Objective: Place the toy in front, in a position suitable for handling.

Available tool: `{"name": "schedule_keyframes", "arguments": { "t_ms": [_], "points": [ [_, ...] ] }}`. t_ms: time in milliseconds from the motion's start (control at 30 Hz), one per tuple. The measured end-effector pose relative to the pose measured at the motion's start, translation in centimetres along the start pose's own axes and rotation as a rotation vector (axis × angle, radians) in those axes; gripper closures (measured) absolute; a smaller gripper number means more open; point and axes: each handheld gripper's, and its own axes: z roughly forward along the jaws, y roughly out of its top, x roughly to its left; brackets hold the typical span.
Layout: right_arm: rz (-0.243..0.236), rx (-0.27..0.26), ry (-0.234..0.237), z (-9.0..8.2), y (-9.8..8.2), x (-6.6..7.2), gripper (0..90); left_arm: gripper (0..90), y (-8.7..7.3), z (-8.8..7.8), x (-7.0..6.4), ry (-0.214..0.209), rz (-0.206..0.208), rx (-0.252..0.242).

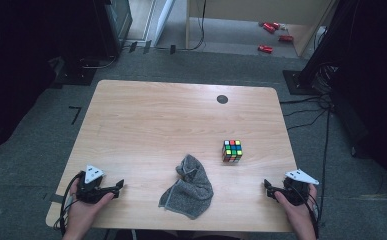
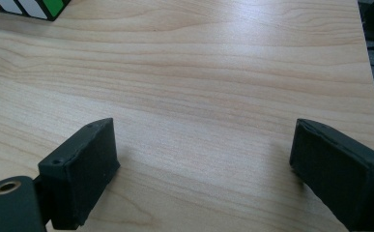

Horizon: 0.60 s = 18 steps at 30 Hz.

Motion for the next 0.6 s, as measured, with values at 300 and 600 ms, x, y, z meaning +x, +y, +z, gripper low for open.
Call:
{"name": "schedule_keyframes", "arguments": {
  "t_ms": [300, 600],
  "points": [
    [0.002, -0.001, 0.000, 0.1, 0.0, 0.0, 9.1, 14.6, 2.0, 1.2, -3.1, -0.075, 0.064, -0.035],
    [0.001, -0.001, 0.002, 0.1, 0.1, 0.0, 9.2, 14.5, 3.2, 2.1, -5.4, -0.125, 0.108, -0.048]
  ]
}}
